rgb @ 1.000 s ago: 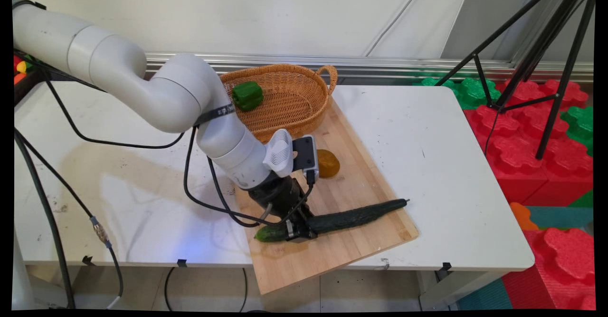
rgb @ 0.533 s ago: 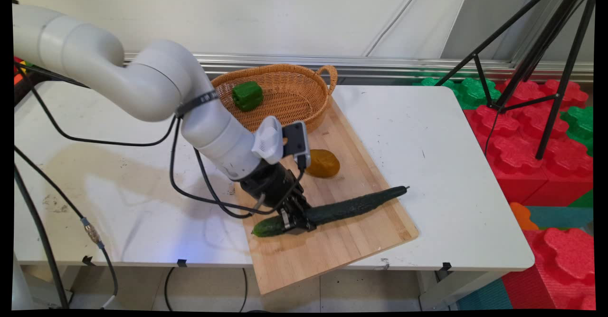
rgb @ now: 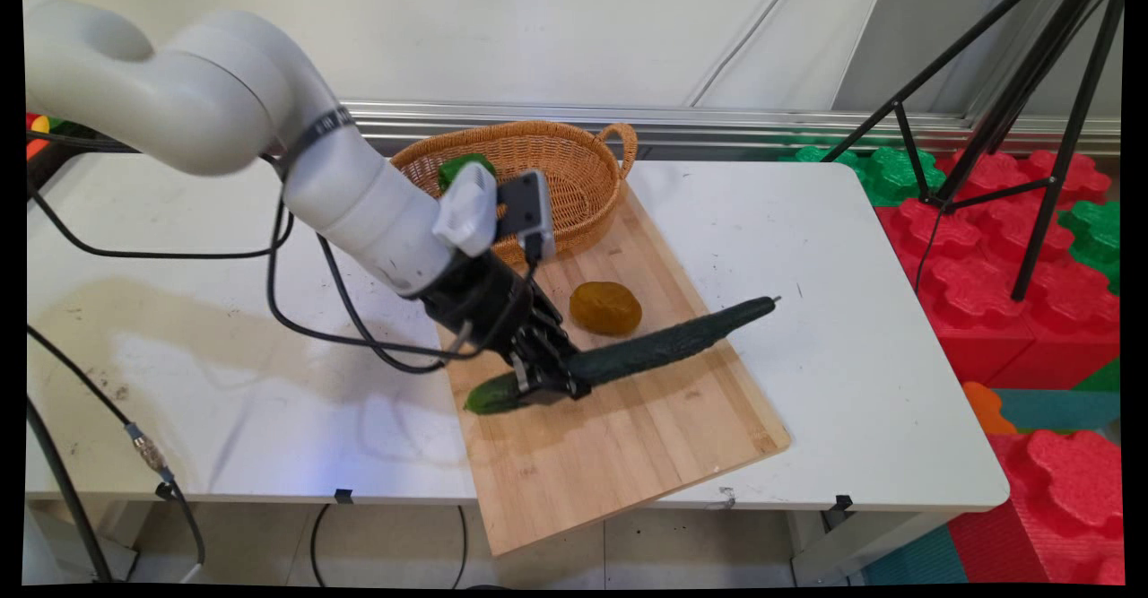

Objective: Place the picked object in the vegetable basket

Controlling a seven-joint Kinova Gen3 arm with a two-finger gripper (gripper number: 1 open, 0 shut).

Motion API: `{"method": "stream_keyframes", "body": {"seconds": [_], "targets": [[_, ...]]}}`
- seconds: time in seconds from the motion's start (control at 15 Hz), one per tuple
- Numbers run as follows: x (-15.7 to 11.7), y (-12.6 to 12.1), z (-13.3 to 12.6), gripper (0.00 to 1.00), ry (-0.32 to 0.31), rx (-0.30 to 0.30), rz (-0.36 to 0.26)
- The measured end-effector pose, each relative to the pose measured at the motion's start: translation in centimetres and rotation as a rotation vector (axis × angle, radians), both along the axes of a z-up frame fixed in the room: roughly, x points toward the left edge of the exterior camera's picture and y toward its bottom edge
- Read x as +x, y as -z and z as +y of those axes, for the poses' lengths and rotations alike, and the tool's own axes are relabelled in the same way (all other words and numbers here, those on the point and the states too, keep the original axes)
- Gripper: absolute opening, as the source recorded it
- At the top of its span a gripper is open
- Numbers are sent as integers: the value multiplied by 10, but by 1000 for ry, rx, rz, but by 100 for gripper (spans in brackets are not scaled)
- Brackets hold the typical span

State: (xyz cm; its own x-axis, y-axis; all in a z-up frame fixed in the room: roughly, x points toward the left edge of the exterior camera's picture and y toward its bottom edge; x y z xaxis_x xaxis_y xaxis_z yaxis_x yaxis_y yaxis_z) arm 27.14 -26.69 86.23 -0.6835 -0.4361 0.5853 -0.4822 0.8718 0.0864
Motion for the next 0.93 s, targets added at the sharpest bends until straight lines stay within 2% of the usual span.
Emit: {"method": "stream_keyframes", "body": {"seconds": [0.53,0.93], "targets": [[47,-55,1,0,-6,-76,52],[93,-91,-3,0,-35,-126,59]]}}
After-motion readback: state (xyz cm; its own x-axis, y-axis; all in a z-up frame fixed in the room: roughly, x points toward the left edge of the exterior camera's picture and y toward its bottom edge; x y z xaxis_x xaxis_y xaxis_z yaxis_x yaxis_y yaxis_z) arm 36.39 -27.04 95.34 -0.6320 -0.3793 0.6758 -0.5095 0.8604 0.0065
